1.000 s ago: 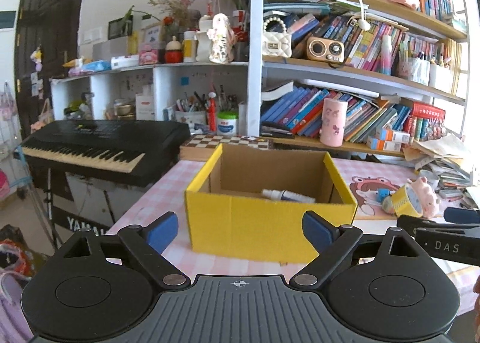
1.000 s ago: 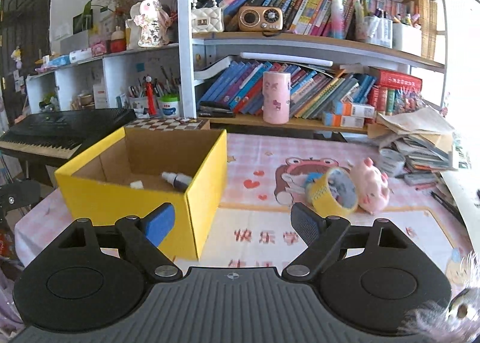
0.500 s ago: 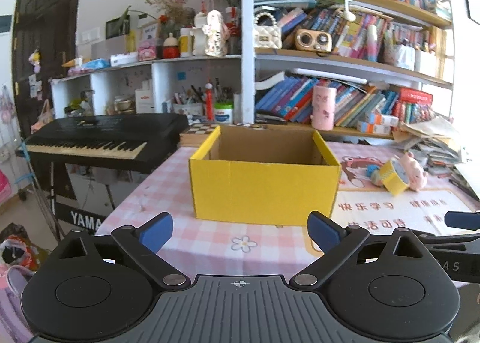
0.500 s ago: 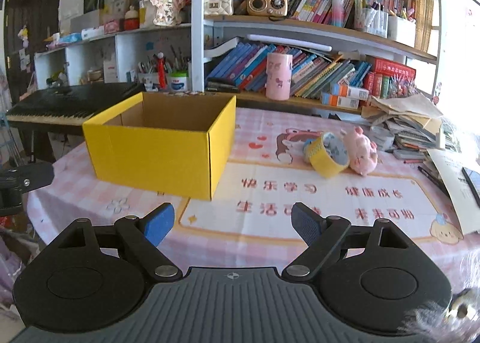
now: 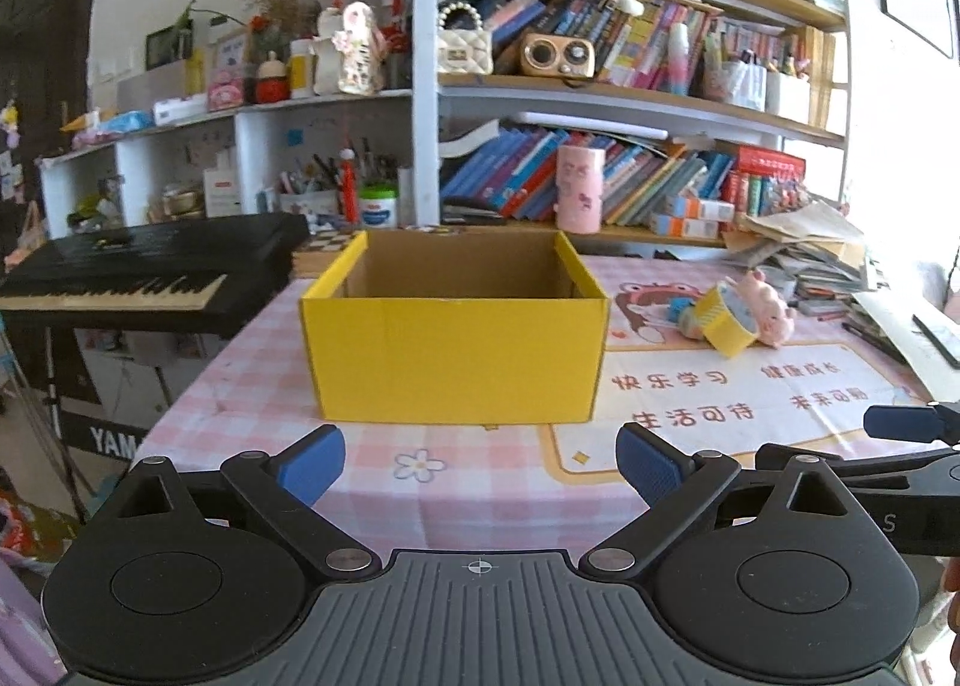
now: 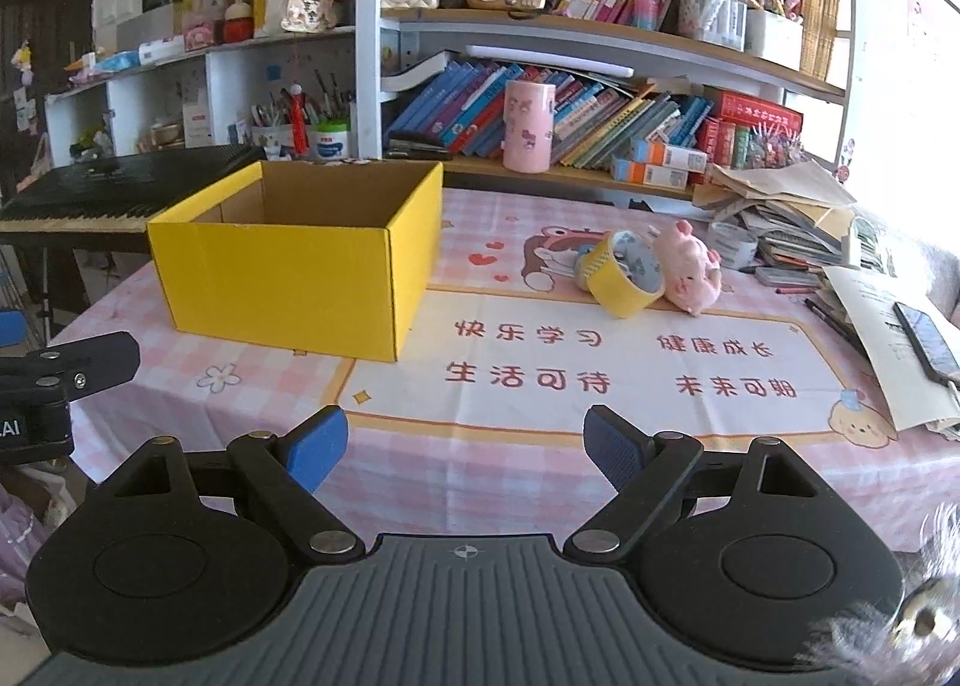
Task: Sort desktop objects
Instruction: 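Lift both open tools out of the yellow box and back away, then move both open tools toward the yellow tape roll and plush pig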
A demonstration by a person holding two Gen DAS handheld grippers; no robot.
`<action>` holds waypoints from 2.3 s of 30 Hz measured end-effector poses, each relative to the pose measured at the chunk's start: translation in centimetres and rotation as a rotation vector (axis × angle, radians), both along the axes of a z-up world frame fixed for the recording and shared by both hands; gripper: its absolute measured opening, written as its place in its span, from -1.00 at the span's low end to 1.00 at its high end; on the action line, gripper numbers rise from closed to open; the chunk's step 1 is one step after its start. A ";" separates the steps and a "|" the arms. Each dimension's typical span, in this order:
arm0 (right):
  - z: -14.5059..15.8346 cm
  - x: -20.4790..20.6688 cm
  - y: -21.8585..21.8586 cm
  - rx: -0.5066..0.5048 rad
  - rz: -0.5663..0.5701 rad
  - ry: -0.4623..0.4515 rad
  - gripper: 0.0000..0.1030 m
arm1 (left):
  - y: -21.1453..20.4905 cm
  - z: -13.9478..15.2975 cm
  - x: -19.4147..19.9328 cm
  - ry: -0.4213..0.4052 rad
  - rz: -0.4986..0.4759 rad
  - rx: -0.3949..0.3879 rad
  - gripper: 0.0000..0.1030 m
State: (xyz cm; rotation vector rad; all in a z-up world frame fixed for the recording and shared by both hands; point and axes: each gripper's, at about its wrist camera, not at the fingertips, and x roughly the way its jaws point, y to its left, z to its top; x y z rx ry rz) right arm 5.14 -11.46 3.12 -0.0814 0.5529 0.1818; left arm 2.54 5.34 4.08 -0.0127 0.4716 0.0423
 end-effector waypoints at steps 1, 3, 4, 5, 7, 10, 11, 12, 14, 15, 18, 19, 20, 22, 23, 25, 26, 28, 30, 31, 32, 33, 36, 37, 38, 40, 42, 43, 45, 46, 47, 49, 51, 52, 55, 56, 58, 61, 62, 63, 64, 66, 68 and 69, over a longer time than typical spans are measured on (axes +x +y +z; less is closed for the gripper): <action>0.0 -0.1 -0.1 -0.003 -0.005 0.001 0.65 | -0.2 0.0 0.1 0.002 -0.008 -0.002 0.92; -0.1 -0.2 -0.5 -0.007 -0.015 0.004 0.65 | -0.5 -0.1 0.3 0.004 -0.024 -0.005 0.92; -0.2 -0.3 -0.7 -0.008 -0.024 0.006 0.65 | -0.6 -0.1 0.5 0.006 -0.034 -0.006 0.92; -0.2 -0.3 -0.9 -0.009 -0.033 0.008 0.65 | -0.9 -0.2 0.6 0.008 -0.045 -0.006 0.92; -0.3 -0.3 -1.4 -0.007 -0.053 0.014 0.65 | -1.4 -0.3 0.9 0.012 -0.064 -0.003 0.92; -0.5 -0.4 -2.3 -0.006 -0.087 0.024 0.65 | -2.3 -0.3 1.4 0.015 -0.094 0.001 0.92; -0.5 -0.4 -2.5 -0.004 -0.097 0.027 0.65 | -2.5 -0.3 1.6 0.016 -0.104 0.003 0.92; -0.6 -0.4 -2.9 -0.003 -0.106 0.030 0.65 | -2.9 -0.4 1.8 0.016 -0.113 0.006 0.92; -0.6 -0.3 -3.4 -0.001 -0.122 0.033 0.65 | -3.5 -0.4 2.2 0.017 -0.129 0.009 0.92; -0.6 -0.2 -3.7 -0.002 -0.130 0.034 0.65 | -3.8 -0.4 2.4 0.017 -0.137 0.009 0.92; -0.5 -0.1 -4.6 -0.003 -0.149 0.029 0.65 | -4.8 -0.4 3.1 0.019 -0.164 0.015 0.92; -0.5 0.0 -4.9 -0.002 -0.156 0.030 0.65 | -5.1 -0.4 3.3 0.020 -0.173 0.019 0.92; -0.5 0.2 -5.2 0.000 -0.165 0.031 0.65 | -5.5 -0.3 3.4 0.019 -0.180 0.024 0.92; -0.5 0.6 -5.9 0.006 -0.179 0.033 0.65 | -6.0 -0.3 3.9 0.014 -0.192 0.030 0.92; -0.5 0.8 -6.2 0.008 -0.185 0.035 0.65 | -6.2 -0.3 4.1 0.014 -0.196 0.031 0.92; -0.5 1.2 -6.7 0.007 -0.190 0.038 0.65 | -6.6 -0.3 4.7 0.017 -0.202 0.032 0.92; -0.5 1.3 -6.9 0.007 -0.192 0.037 0.65 | -6.9 -0.3 5.0 0.020 -0.207 0.032 0.92; -0.5 1.6 -7.4 0.008 -0.197 0.037 0.65 | -7.5 -0.4 5.6 0.028 -0.224 0.035 0.92; -0.6 1.9 -7.9 0.011 -0.209 0.040 0.65 | -8.2 -0.6 6.0 0.034 -0.244 0.041 0.92; -0.7 2.0 -8.2 0.013 -0.218 0.044 0.65 | -8.6 -0.6 6.2 0.036 -0.255 0.045 0.92; -0.7 2.2 -8.6 0.016 -0.229 0.047 0.65 | -9.0 -0.6 6.5 0.036 -0.267 0.049 0.92; -0.8 2.5 -8.9 0.020 -0.238 0.050 0.65 | -9.3 -0.7 6.7 0.036 -0.277 0.052 0.92; -1.0 3.1 -10.0 0.030 -0.262 0.062 0.65 | -10.2 -0.8 7.5 0.038 -0.300 0.060 0.92; -1.1 3.3 -10.2 0.032 -0.267 0.065 0.65 | -10.5 -0.8 7.7 0.039 -0.305 0.061 0.92; -1.1 3.5 -10.5 0.032 -0.270 0.069 0.65 | -10.8 -0.9 8.0 0.041 -0.308 0.062 0.92; -1.3 4.0 -11.0 0.033 -0.272 0.073 0.65 | -11.2 -1.0 8.5 0.043 -0.311 0.061 0.92; -1.3 4.6 -11.4 0.031 -0.271 0.076 0.65 | -11.7 -1.2 9.1 0.047 -0.312 0.060 0.92; -1.4 4.9 -11.6 0.030 -0.270 0.078 0.65 | -12.0 -1.2 9.4 0.049 -0.312 0.058 0.92; -1.5 5.5 -12.1 0.026 -0.267 0.084 0.65 | -12.6 -1.4 10.0 0.056 -0.312 0.055 0.92; -1.6 5.7 -12.3 0.025 -0.266 0.087 0.65 | -12.8 -1.5 10.3 0.059 -0.312 0.054 0.92; -1.6 6.1 -12.6 0.024 -0.265 0.091 0.65 | -13.1 -1.6 10.6 0.063 -0.311 0.052 0.92; -1.8 6.8 -13.3 0.021 -0.265 0.098 0.65 | -13.7 -1.7 11.4 0.070 -0.311 0.048 0.92; -1.8 7.5 -14.0 0.020 -0.265 0.106 0.65 | -14.4 -1.8 12.1 0.076 -0.311 0.046 0.92; -1.8 7.9 -14.3 0.020 -0.265 0.110 0.65 | -14.7 -1.9 12.5 0.077 -0.312 0.046 0.92; -1.8 9.1 -15.5 0.024 -0.264 0.116 0.65 | -15.8 -1.9 13.7 0.077 -0.305 0.051 0.92; -1.8 9.6 -15.8 0.027 -0.261 0.118 0.65 | -16.1 -1.9 14.0 0.077 -0.298 0.053 0.92; -1.8 10.5 -16.6 0.034 -0.251 0.118 0.65 | -16.7 -1.8 14.8 0.076 -0.284 0.053 0.92; -1.8 12.0 -17.6 0.047 -0.228 0.123 0.65 | -17.5 -1.8 16.0 0.088 -0.263 0.063 0.92; -1.8 12.5 -17.9 0.050 -0.220 0.126 0.65 | -17.8 -1.8 16.3 0.090 -0.254 0.066 0.92; -1.8 13.0 -18.2 0.053 -0.212 0.129 0.65 | -18.0 -1.8 16.7 0.093 -0.243 0.068 0.92; -1.8 13.4 -18.4 0.057 -0.204 0.131 0.65 | -18.2 -1.7 17.0 0.095 -0.232 0.069 0.92; -1.8 14.6 -19.0 0.065 -0.182 0.141 0.65 | -18.5 -1.7 17.7 0.104 -0.205 0.071 0.92; -1.9 15.8 -19.4 0.075 -0.158 0.154 0.65 | -18.8 -1.7 18.3 0.109 -0.180 0.075 0.92; -2.0 16.4 -19.6 0.080 -0.146 0.158 0.65 | -19.0 -1.8 18.6 0.111 -0.169 0.076 0.92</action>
